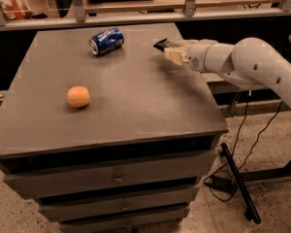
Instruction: Move rxbar chocolate near orange
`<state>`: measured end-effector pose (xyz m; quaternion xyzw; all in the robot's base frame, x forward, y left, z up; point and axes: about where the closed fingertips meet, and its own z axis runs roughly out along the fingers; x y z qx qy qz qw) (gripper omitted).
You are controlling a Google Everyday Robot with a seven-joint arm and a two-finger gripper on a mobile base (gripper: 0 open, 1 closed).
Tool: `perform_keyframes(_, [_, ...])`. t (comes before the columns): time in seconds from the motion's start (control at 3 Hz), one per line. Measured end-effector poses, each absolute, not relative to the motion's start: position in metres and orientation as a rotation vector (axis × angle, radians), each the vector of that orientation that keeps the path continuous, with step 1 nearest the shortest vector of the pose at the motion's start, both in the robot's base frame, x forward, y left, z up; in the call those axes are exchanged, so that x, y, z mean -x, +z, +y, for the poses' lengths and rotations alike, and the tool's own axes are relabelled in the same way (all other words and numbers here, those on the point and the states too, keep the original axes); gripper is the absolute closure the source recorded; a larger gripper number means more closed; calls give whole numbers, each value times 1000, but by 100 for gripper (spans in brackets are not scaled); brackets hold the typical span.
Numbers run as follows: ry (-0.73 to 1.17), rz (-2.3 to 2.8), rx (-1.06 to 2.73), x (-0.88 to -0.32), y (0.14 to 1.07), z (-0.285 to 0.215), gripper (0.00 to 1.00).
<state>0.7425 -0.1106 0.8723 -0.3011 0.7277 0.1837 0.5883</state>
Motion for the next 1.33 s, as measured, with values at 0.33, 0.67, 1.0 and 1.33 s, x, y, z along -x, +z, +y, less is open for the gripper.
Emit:
perform_keyframes(0.33, [532, 1659, 844, -723, 883, -75, 100])
perform_keyframes(0.67, [633, 1613, 991, -704, 885, -44, 100])
perform_keyframes(1.0, [746, 1511, 1227, -675, 887, -20, 100])
perform_keyframes(1.33, [849, 1448, 1388, -643, 883, -9, 100])
